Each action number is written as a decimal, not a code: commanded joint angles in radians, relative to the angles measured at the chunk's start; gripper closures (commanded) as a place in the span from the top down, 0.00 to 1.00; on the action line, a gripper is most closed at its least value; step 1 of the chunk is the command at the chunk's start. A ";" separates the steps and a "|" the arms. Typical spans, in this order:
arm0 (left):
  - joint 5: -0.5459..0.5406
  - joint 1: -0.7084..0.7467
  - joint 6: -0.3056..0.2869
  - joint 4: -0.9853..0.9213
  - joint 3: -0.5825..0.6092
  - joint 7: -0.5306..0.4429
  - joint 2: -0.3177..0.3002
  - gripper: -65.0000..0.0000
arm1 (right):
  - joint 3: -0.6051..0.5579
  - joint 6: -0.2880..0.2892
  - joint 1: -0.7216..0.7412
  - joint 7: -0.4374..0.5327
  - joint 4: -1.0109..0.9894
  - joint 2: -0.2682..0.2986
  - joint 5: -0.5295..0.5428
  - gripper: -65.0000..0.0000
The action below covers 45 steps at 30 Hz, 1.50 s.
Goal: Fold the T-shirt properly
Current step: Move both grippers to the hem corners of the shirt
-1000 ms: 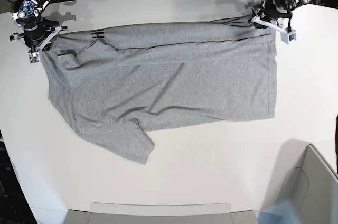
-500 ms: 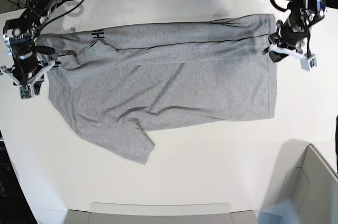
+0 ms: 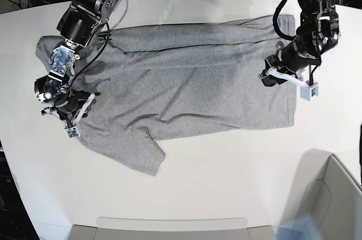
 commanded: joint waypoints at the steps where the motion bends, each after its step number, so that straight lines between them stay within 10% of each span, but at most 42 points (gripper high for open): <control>1: -0.007 -0.008 0.002 0.013 -0.006 -0.002 -0.012 0.21 | 0.001 0.015 0.008 0.020 0.018 0.011 0.011 0.14; 19: -0.007 -0.008 0.002 -0.007 -0.006 -0.002 -0.012 0.21 | 0.045 0.015 -0.437 0.018 0.428 -0.027 0.020 0.14; 25: -0.007 -0.008 0.002 -0.007 -0.005 -0.002 -0.012 0.21 | 0.053 0.015 -0.295 0.018 0.519 -0.058 0.014 0.18; 32: -0.008 -0.004 0.002 -0.007 -0.006 -0.002 -0.012 0.21 | -0.099 0.015 -0.102 0.020 0.427 -0.019 -0.061 0.53; 45: -0.010 -0.002 0.002 -0.007 -0.006 -0.002 -0.011 0.21 | -0.176 0.015 0.317 0.083 -0.244 0.067 0.017 0.54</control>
